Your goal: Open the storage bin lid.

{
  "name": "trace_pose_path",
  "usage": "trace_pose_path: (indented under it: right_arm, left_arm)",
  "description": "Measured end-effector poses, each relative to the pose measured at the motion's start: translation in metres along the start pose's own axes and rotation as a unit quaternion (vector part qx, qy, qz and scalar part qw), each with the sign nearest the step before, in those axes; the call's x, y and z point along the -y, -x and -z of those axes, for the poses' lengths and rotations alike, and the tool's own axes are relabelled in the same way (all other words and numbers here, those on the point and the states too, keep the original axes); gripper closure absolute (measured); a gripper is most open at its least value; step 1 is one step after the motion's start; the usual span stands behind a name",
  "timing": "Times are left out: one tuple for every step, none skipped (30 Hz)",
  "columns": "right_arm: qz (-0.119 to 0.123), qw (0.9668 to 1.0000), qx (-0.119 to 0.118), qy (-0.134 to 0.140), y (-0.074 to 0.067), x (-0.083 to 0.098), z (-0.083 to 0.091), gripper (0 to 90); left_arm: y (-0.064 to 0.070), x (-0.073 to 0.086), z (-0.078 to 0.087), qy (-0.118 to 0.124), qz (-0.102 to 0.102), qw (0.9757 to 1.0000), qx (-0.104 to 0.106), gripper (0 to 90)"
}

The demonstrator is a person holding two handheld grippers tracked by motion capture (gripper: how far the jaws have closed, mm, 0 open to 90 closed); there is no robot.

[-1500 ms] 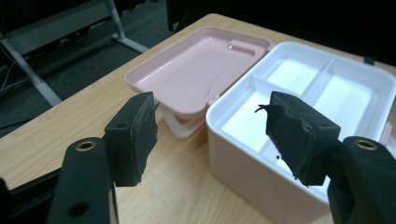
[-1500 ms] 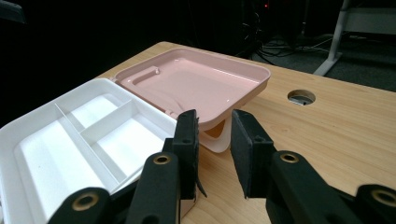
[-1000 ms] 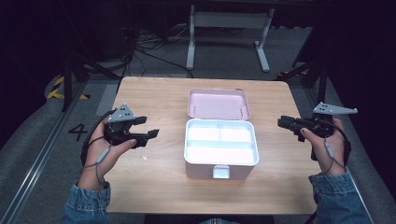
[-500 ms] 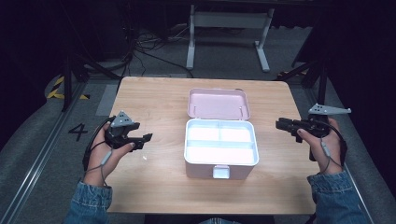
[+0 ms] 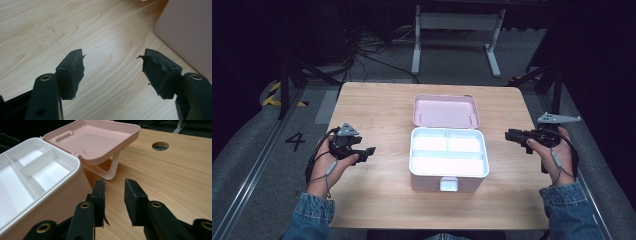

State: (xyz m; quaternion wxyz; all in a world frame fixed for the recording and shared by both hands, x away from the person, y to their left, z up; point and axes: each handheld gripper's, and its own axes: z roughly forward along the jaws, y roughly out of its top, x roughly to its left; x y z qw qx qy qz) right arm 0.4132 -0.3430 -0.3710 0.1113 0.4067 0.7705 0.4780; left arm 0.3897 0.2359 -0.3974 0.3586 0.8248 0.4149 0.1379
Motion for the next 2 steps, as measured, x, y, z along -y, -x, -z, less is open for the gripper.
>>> trace_pose_path:
  right_arm:
    - [-0.001,1.0000,0.000,0.000,-0.0001,0.0000,-0.0003,68.2]
    - [-0.001,1.0000,0.000,0.001,-0.0002,-0.0001,-0.0006,67.2]
  left_arm:
    - [0.0004,-0.0004,0.0007,0.004,0.001,1.0000,0.002,34.4]
    - [0.0008,-0.0007,0.0010,0.009,0.000,1.0000,0.003,34.3]
